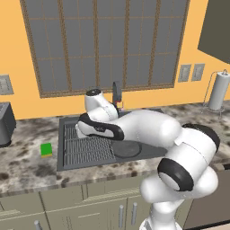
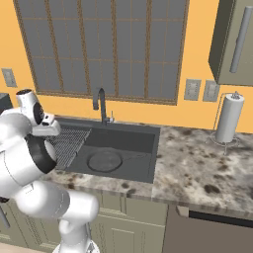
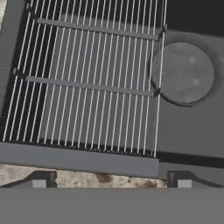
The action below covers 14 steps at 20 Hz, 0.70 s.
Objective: Pick the pan and sponge and place them into the sink. Then turn on the water.
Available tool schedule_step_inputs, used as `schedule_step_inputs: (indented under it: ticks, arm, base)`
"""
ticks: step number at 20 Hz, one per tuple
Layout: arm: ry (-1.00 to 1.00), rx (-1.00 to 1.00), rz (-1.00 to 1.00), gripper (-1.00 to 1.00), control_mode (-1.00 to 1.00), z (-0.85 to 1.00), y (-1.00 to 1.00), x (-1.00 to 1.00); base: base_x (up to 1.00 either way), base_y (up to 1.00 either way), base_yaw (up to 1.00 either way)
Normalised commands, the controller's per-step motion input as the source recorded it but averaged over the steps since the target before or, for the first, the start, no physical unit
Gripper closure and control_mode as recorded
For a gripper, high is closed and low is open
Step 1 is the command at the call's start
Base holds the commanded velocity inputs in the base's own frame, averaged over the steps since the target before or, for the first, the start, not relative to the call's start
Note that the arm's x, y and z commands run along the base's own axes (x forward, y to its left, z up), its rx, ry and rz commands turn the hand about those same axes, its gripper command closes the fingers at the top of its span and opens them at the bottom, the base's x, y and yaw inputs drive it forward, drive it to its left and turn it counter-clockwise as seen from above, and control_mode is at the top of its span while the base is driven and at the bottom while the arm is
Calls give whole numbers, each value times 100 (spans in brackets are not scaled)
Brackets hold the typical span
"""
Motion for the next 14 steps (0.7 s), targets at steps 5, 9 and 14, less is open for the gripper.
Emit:
schedule_step_inputs:
  ticks: [5, 9, 14]
  arm:
    - [0, 0, 0, -100, -100, 0, 62, 3]
    - [2, 0, 0, -100, -100, 0, 62, 4]
    - [0, 0, 0, -100, -100, 2, 61, 3]
  base:
    - [0, 0, 0]
    - [0, 0, 0]
    - [0, 0, 0]
